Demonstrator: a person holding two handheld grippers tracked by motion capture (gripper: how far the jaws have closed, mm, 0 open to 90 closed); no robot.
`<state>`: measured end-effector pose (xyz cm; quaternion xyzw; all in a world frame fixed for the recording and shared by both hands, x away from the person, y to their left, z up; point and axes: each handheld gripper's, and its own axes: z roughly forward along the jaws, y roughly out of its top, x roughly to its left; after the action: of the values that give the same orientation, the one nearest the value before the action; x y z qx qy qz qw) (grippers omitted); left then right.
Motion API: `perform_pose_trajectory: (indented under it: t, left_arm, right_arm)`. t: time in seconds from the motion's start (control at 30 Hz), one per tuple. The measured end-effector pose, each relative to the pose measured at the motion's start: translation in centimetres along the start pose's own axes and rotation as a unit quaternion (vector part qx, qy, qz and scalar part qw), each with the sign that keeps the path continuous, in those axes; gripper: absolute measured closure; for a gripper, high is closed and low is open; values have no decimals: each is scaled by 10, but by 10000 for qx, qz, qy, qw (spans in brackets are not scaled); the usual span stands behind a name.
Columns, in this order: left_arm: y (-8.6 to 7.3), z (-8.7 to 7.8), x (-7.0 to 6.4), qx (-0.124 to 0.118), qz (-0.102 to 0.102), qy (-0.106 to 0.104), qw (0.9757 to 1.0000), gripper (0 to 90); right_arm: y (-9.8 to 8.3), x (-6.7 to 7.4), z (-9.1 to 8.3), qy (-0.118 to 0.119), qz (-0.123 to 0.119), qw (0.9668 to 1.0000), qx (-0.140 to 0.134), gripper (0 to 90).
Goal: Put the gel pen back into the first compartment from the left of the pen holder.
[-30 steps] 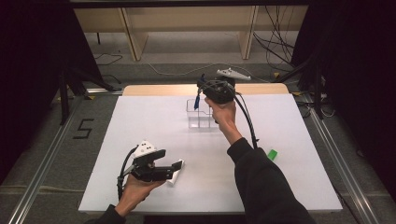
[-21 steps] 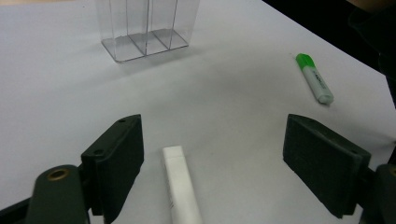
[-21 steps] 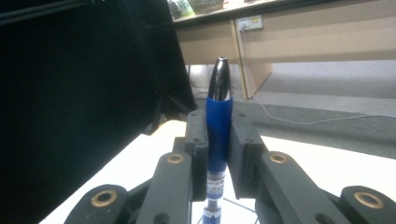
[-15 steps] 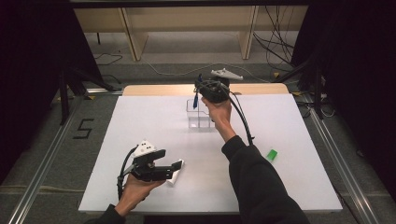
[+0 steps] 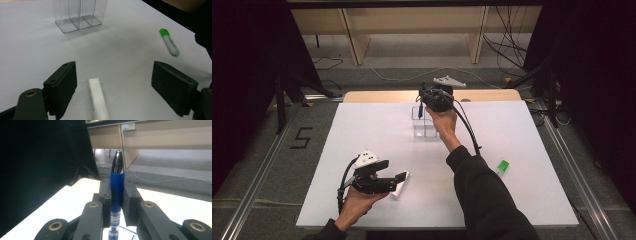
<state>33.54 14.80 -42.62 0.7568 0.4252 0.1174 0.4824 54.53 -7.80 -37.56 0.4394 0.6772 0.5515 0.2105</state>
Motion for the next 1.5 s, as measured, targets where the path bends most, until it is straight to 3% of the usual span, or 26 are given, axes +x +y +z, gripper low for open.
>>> perform_pose_trajectory:
  t: [0.33,0.47,0.53,0.7,1.07,1.33,1.5]
  left_arm:
    - [0,0,1,8,-18,18,10000,199]
    - [0,0,2,2,-25,24,10000,198]
    - [0,0,2,6,-40,27,10000,198]
    - [-1,1,2,39,-35,30,10000,197]
    - [0,1,5,21,-47,72,10000,192]
    - [0,1,5,-29,-27,36,10000,182]
    - [0,1,6,-4,-12,76,10000,177]
  right_arm:
    - [-10,3,6,-21,-46,9995,311,780]
    - [-11,-1,3,48,126,9989,458,539]
    - [-10,-1,-1,27,170,9986,509,462]
    - [-5,-8,-20,80,209,9984,523,378]
    - [4,-27,-77,61,-151,9965,820,280]
    - [-5,-38,-117,-39,-463,9922,1157,238]
    - [-20,-46,-139,-205,-484,9913,1211,243]
